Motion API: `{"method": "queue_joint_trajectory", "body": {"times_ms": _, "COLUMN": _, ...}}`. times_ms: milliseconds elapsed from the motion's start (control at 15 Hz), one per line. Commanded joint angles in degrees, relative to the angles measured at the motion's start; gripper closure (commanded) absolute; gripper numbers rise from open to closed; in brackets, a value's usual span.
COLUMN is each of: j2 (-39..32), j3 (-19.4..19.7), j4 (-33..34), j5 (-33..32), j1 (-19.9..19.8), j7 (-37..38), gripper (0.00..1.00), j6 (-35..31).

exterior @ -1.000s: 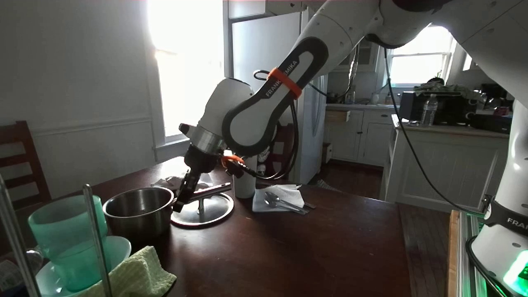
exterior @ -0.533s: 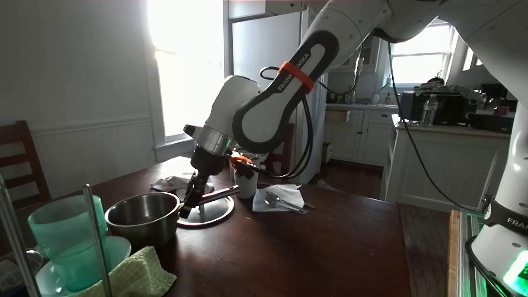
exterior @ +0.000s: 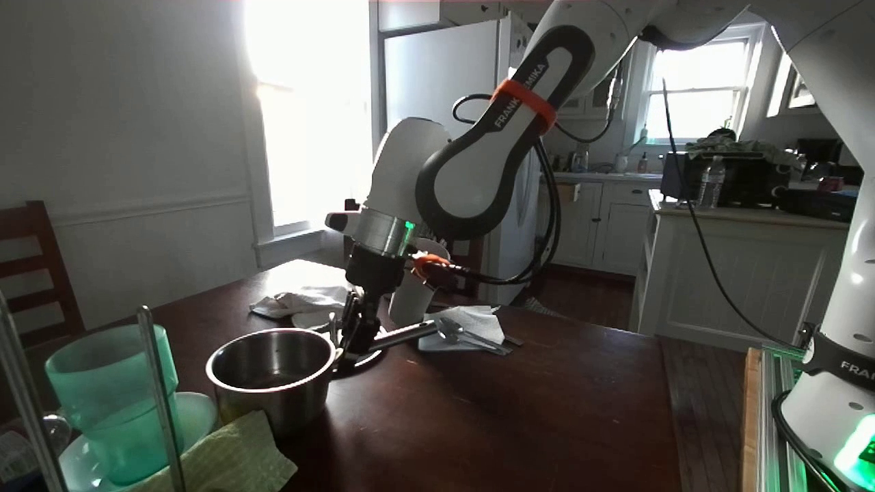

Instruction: Move the pot to the middle of the table

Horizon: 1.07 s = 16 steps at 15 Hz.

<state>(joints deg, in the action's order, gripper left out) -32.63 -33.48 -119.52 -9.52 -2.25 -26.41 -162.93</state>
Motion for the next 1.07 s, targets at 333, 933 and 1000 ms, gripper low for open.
{"method": "queue_joint_trajectory", "body": {"times_ms": 333, "j2": 10.8, "j3": -1.3, "j4": -10.1, "j5": 6.5, "j1": -0.6, "j7": -2.3, "gripper": 0.92, "j6": 6.2}}
{"method": "queue_joint_trajectory", "body": {"times_ms": 933, "j2": 18.8, "j3": 3.7, "j4": -13.8, "j5": 8.7, "j1": 6.1, "j7": 3.4, "gripper": 0.24, "j6": 7.3}}
{"method": "queue_joint_trajectory", "body": {"times_ms": 1000, "j2": 19.8, "j3": 4.6, "j4": -13.9, "j5": 8.6, "j1": 7.1, "j7": 4.5, "gripper": 0.16, "j6": 7.5}}
